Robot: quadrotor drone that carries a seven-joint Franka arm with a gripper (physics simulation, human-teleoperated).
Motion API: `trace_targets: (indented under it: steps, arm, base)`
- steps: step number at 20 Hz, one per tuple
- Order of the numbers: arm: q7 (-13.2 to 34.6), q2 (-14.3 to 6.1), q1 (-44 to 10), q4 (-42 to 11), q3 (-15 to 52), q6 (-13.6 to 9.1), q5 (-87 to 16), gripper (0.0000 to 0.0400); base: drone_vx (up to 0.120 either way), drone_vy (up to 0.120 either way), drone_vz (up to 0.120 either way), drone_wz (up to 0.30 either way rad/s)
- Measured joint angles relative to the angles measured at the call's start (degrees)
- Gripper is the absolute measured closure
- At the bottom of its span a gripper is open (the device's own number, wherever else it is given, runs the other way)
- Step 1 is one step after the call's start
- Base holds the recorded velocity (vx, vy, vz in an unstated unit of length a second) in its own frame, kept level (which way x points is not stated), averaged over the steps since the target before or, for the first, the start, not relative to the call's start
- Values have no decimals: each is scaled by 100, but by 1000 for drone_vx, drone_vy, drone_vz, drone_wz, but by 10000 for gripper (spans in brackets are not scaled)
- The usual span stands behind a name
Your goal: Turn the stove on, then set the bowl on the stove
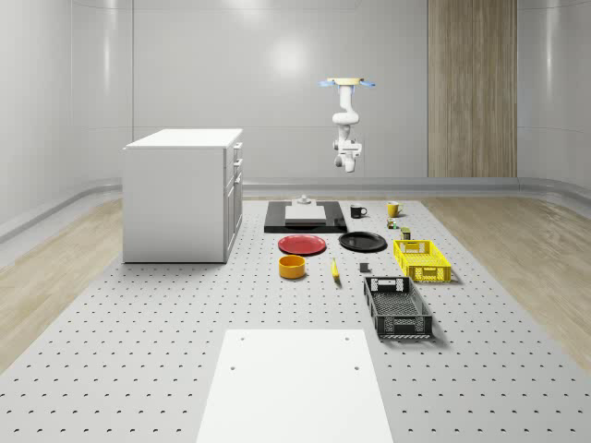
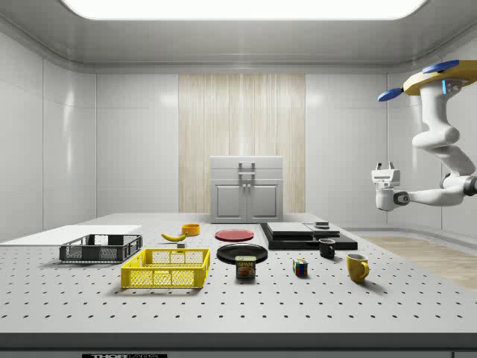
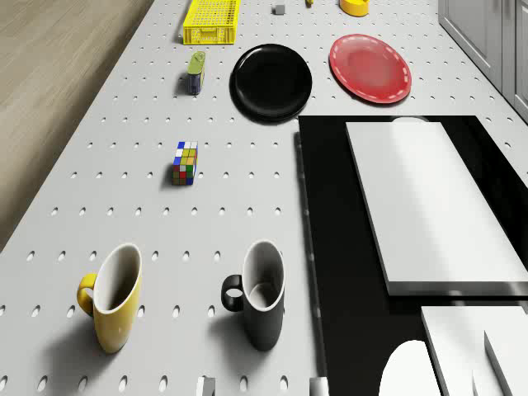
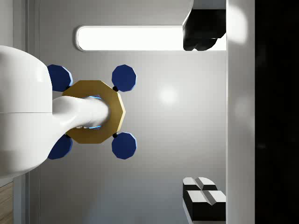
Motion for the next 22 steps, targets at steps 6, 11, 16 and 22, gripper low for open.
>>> trace_targets:
  steps: [6, 11, 16, 22]
  arm:
    - [-9, 145, -16, 733, 8, -561, 6, 0]
    - [-12, 340, -24, 1273, 14, -883, 9, 0]
    - [-15, 450, -30, 1563, 17, -1041, 11, 0]
    - [-17, 488, -36, 1678, 21, -1092, 13, 0]
  base:
    - [60, -60, 0, 0]
    - [120, -120, 0, 0]
    - [120, -120, 0, 0]
    - [120, -120, 0, 0]
